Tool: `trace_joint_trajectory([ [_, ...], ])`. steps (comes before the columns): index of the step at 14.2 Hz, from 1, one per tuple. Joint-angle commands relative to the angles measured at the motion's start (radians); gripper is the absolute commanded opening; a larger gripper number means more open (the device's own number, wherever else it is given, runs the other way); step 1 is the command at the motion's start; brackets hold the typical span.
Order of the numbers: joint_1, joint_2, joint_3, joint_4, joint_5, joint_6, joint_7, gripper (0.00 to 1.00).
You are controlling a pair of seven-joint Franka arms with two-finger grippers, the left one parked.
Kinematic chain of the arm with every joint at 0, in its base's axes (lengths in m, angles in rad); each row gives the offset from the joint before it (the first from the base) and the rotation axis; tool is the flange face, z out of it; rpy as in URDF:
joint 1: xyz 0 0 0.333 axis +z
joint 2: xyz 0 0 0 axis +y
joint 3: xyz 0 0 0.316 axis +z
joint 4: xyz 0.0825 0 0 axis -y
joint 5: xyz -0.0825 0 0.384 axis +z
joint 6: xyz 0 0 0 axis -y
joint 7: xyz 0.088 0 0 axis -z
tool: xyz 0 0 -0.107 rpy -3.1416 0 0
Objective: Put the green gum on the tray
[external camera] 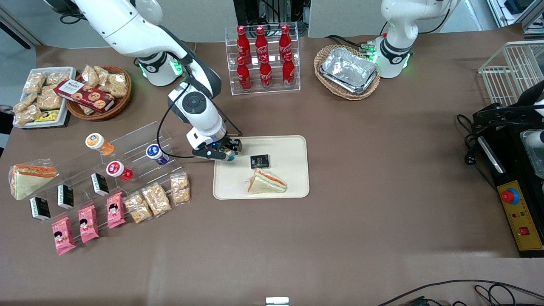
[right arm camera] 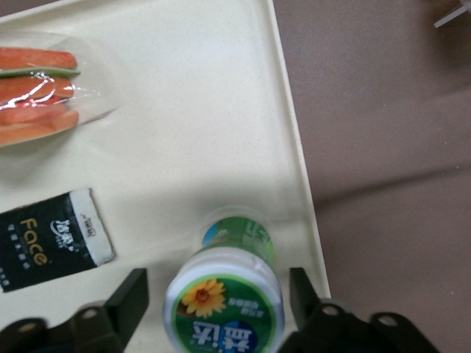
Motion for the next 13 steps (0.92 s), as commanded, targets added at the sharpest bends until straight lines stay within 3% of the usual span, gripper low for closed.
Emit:
trace_joint_trajectory([
  [1,-0.038,-0.041,-0.002,0.014,-0.037,0.000,0.018,1.00],
  [8,-0.187,-0.234,-0.001,0.035,-0.017,-0.206,-0.195,1.00],
  [9,-0.207,-0.253,-0.001,0.050,0.018,-0.251,-0.255,1.00],
  [12,-0.244,-0.297,-0.036,0.158,0.259,-0.455,-0.497,1.00],
  [13,-0.242,-0.312,-0.075,0.196,0.290,-0.524,-0.549,1.00],
])
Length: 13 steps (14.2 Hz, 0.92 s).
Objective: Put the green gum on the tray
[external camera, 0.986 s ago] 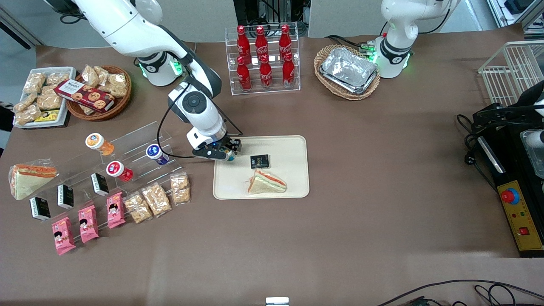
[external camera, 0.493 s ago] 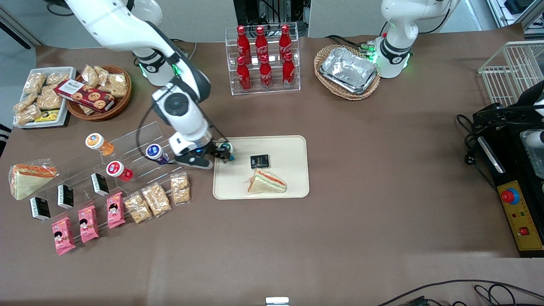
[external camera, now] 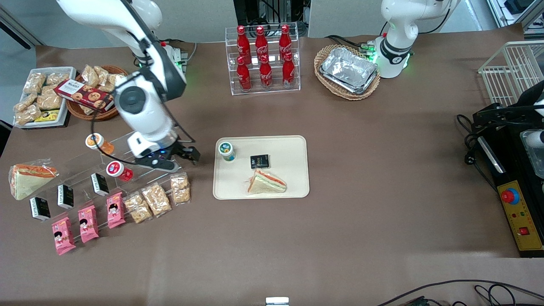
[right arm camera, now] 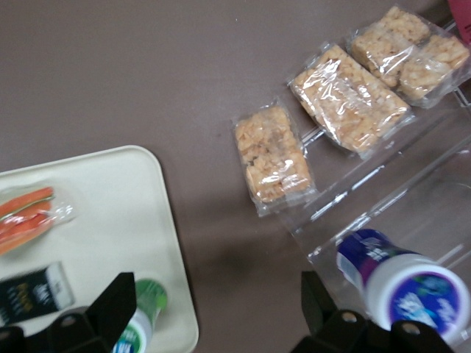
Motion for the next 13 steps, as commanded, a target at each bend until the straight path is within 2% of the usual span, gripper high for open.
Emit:
trace_joint_trajectory([
  [1,-0.019,-0.062,-0.092,0.126,0.129,-0.242,-0.204,1.00],
  [4,-0.019,-0.137,-0.202,0.174,0.132,-0.397,-0.345,1.00],
  [8,-0.019,-0.146,-0.356,0.302,0.132,-0.558,-0.531,1.00],
  [13,-0.022,-0.114,-0.421,0.503,0.131,-0.713,-0.570,1.00],
])
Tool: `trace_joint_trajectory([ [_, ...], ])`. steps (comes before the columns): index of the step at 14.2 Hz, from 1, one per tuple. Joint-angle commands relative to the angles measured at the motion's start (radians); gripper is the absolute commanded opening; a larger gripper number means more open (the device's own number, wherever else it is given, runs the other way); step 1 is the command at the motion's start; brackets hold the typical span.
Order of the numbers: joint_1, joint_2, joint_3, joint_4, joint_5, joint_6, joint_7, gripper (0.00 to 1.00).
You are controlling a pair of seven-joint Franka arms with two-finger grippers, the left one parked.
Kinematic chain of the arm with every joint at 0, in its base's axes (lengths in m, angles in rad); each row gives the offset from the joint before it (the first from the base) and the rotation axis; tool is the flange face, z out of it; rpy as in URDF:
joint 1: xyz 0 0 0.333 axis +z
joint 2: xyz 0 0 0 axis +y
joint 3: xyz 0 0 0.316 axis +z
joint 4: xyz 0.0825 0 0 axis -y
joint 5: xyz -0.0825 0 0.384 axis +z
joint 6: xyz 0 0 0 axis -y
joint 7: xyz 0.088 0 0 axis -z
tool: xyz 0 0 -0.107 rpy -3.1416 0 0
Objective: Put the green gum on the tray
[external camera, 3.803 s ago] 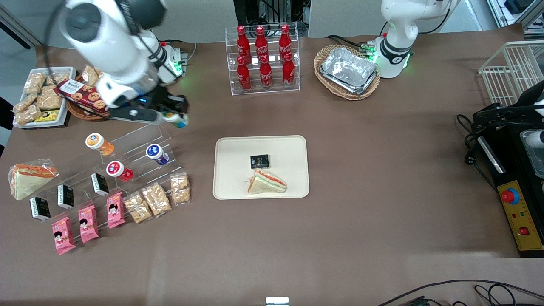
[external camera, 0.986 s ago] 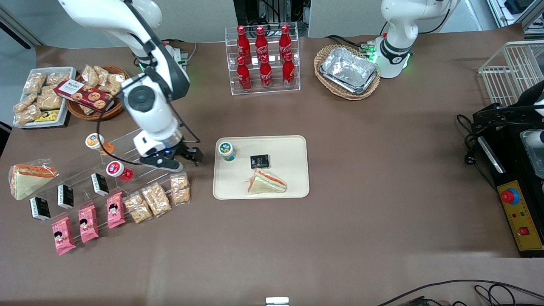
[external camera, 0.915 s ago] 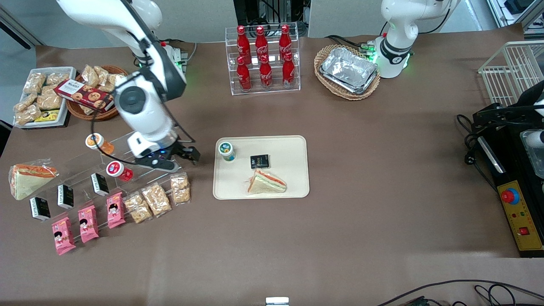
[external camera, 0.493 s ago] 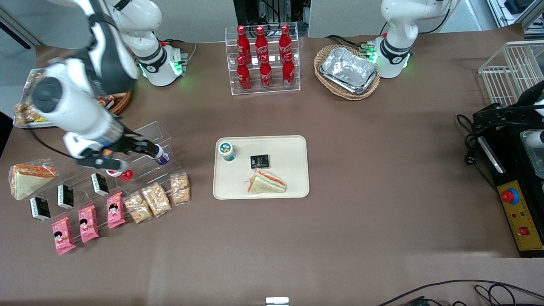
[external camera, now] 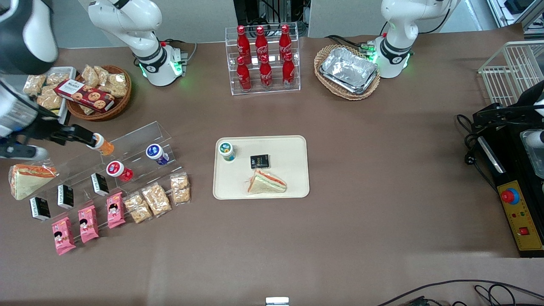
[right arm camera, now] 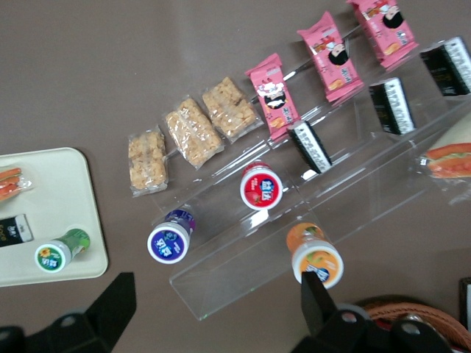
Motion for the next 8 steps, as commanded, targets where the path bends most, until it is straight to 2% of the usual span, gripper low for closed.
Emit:
trace_joint_trajectory([
  [1,0.000,0.053,-0.021,0.180,0.026,-0.147,-0.017,1.00],
  [5,0.001,0.070,-0.052,0.287,0.067,-0.221,-0.015,1.00],
  [8,0.003,0.064,-0.056,0.324,0.058,-0.284,-0.011,1.00],
])
